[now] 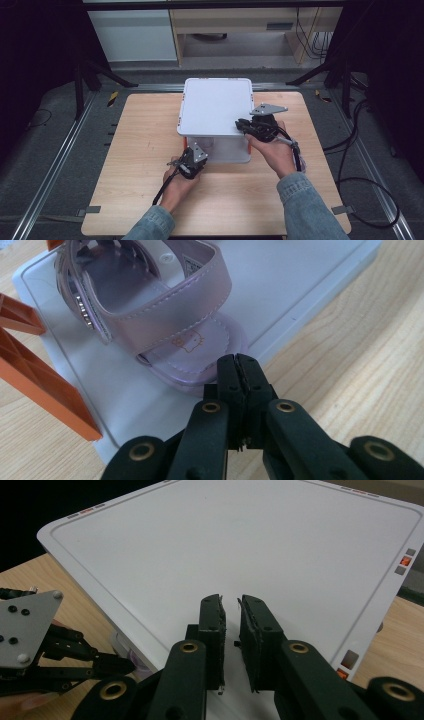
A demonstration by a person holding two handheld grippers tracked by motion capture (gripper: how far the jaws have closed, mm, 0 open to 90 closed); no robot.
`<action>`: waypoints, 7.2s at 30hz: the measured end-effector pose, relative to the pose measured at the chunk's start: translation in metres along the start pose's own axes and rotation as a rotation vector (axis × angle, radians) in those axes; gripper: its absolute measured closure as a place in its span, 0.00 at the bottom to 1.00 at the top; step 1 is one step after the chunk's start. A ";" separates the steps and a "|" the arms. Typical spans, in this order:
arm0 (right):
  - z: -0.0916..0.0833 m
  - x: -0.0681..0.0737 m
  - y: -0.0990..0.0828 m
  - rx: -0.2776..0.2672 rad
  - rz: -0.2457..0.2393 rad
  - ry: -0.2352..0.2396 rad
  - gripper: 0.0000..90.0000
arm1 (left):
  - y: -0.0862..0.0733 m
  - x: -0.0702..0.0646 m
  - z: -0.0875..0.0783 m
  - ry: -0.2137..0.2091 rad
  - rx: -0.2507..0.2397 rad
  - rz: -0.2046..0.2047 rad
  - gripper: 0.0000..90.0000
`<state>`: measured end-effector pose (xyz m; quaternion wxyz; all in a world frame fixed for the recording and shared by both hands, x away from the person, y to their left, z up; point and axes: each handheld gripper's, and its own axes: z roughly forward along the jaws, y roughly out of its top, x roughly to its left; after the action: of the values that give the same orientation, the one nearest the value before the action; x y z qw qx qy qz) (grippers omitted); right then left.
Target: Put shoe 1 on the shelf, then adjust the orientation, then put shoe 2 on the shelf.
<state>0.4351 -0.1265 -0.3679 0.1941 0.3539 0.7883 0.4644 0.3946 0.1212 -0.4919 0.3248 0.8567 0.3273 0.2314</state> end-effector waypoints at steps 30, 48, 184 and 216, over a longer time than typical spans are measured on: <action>-0.076 -0.039 -0.040 -0.089 0.131 -0.248 0.40 | -0.051 0.039 -0.064 0.015 -0.003 -0.196 0.32; -0.087 -0.042 -0.141 0.098 0.184 -0.288 0.66 | -0.073 0.069 -0.068 0.085 0.021 -0.277 0.11; 0.013 0.051 -0.111 -0.201 0.444 -0.105 0.92 | 0.067 0.092 -0.145 -0.052 -0.268 -0.220 0.89; 0.052 0.042 -0.111 -0.172 0.406 -0.209 0.92 | 0.096 0.074 -0.081 -0.070 -0.171 -0.197 0.98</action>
<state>0.3975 -0.0996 -0.4885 0.2066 0.5337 0.6341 0.5200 0.4351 0.1515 -0.3548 0.4290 0.7972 0.3772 0.1952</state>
